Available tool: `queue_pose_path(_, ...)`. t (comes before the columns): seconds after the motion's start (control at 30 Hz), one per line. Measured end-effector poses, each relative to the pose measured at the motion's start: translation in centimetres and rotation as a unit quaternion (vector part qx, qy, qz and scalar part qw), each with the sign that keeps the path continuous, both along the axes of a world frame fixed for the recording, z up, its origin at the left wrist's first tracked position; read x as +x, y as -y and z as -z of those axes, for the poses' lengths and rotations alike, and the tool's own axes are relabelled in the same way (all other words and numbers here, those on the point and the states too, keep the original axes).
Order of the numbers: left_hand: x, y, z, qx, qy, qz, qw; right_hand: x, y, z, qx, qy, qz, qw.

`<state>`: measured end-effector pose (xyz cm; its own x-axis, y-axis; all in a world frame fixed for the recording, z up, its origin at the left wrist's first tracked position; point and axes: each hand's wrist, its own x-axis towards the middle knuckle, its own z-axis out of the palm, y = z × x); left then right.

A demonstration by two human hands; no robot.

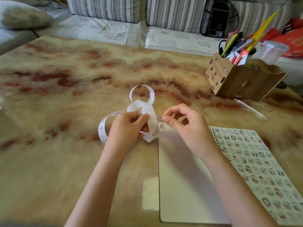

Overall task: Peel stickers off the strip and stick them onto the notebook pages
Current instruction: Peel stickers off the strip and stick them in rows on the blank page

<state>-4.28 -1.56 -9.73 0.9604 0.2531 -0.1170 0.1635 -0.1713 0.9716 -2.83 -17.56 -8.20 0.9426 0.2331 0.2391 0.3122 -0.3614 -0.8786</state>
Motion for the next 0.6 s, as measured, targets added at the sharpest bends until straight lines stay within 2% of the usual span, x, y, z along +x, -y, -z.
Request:
queue_pose_path(0.1, 0.0, -0.4, 0.1, 0.041, 0.010, -0.015, 0.999, 1.1, 1.1, -0.2, 0.062, -0.074, 0.047, 0.994)
queue_pose_path(0.3, 0.2, -0.3, 0.1, 0.057, 0.004, -0.015, 0.998, 2.5, 2.0, 1.1, -0.015, -0.197, 0.090, 0.976)
queue_pose_path(0.6, 0.2, -0.3, 0.2, 0.071, 0.002, -0.010, 0.997, 2.9, 1.4, 1.7, -0.036, -0.186, 0.099, 0.977)
